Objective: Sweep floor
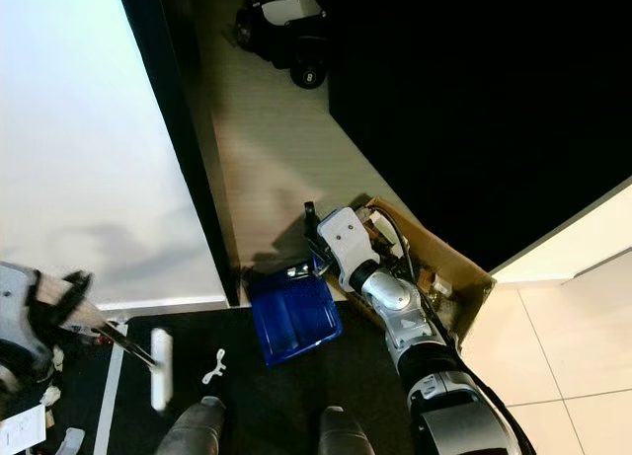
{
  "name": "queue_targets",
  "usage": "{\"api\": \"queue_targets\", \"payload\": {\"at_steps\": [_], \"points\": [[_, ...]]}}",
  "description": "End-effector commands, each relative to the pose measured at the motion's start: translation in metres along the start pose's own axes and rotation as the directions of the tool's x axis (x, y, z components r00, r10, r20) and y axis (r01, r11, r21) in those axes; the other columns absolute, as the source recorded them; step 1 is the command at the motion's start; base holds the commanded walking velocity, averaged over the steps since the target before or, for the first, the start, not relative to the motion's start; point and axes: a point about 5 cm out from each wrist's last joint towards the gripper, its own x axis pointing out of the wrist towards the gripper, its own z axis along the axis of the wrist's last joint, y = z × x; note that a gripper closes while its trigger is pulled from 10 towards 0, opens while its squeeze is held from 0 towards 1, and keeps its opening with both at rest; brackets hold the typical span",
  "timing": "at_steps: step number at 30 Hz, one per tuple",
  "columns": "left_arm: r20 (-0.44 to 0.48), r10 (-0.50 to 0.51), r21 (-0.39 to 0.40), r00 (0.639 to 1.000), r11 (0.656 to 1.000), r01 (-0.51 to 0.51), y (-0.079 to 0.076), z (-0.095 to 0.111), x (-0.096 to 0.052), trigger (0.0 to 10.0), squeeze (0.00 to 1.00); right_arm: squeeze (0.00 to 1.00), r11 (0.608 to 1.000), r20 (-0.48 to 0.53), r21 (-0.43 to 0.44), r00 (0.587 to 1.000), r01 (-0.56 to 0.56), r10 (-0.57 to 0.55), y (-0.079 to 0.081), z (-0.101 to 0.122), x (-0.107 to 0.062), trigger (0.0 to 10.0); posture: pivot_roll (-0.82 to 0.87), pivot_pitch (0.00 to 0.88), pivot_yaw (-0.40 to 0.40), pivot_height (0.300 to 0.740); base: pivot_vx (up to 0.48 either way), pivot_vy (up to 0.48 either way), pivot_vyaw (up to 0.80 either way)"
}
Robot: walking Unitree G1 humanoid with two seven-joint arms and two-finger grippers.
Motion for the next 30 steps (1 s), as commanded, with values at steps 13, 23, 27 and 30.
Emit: {"api": "queue_targets", "payload": {"at_steps": [13, 23, 27, 30], "points": [[-0.101, 0.021, -0.106, 0.995, 0.994, -0.031, -0.037, -0.052, 0.004, 10.0, 0.0, 0.0, 0.995, -0.125, 0.036, 0.987, -0.095, 0.099, 0.02, -0.02, -0.006, 10.0, 0.14, 0.177, -0.073, 0.74, 0.0, 0.0, 0.0], [0.039, 0.148, -0.309, 0.988, 0.942, -0.129, -0.05, -0.04, 0.037, 10.0, 0.0, 0.0, 0.99, -0.181, 0.039, 0.974, -0.133, 0.138, 0.033, -0.025, 0.0, 10.0, 0.12, 0.189, -0.096, 0.74, 0.0, 0.0, 0.0], [0.118, 0.169, -0.479, 0.979, 0.873, -0.093, -0.064, -0.023, 0.059, 10.0, 0.0, 0.0, 0.987, -0.179, 0.062, 0.971, -0.151, 0.16, 0.037, -0.023, 0.003, 10.0, 0.12, 0.192, -0.104, 0.74, 0.0, 0.0, 0.0], [0.16, 0.17, -0.544, 0.972, 0.837, -0.057, -0.073, -0.013, 0.072, 10.0, 0.0, 0.0, 0.984, -0.174, 0.075, 0.97, -0.161, 0.172, 0.04, -0.022, 0.005, 10.0, 0.11, 0.197, -0.109, 0.74, 0.0, 0.0, 0.0]]}}
